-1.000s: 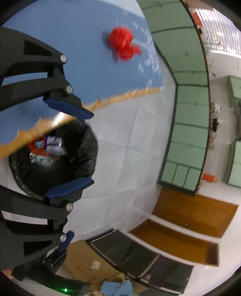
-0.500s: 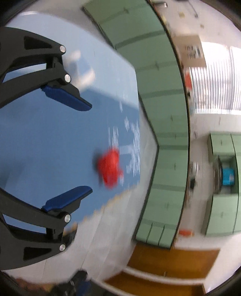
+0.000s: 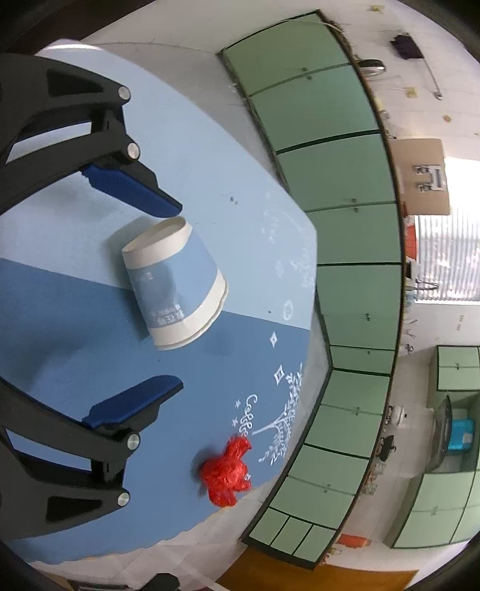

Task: Collect trash
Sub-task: 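Grasp the paper cup with the left tool while the right tool grasps the red plastic bag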

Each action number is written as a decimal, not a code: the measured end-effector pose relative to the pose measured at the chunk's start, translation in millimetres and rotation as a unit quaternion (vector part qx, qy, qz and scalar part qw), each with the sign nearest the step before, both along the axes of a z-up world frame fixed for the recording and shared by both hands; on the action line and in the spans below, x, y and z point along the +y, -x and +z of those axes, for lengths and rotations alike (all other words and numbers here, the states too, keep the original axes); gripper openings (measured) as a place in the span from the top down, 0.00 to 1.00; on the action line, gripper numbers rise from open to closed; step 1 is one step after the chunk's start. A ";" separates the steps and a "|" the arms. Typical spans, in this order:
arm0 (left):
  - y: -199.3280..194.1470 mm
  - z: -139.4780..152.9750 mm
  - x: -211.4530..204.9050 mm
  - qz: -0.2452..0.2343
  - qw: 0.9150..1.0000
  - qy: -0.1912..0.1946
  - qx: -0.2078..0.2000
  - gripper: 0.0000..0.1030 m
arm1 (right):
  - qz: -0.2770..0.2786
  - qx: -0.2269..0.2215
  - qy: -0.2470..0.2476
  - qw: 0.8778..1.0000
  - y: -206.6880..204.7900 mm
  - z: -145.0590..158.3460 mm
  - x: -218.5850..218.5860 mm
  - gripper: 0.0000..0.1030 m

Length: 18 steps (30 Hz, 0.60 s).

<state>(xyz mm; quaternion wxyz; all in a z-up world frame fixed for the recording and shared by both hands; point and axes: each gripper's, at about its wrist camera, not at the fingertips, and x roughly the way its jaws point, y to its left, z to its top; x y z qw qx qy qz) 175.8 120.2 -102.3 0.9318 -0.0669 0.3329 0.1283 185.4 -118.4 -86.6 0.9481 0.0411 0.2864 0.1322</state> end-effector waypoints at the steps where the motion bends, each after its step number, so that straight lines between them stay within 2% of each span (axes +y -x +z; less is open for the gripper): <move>1: -3.1 -1.2 0.9 0.000 1.000 0.005 0.000 0.17 | 0.003 -0.001 0.003 1.000 -2.5 -0.5 4.7 0.07; 12: -36.6 -19.7 4.4 0.031 0.998 -0.026 0.038 0.14 | 0.005 0.010 -0.002 1.000 -28.5 -11.1 10.3 0.07; 18: -44.0 -37.3 9.0 0.033 0.997 -0.015 0.070 0.14 | 0.011 0.013 -0.006 1.000 -40.0 -15.6 13.8 0.07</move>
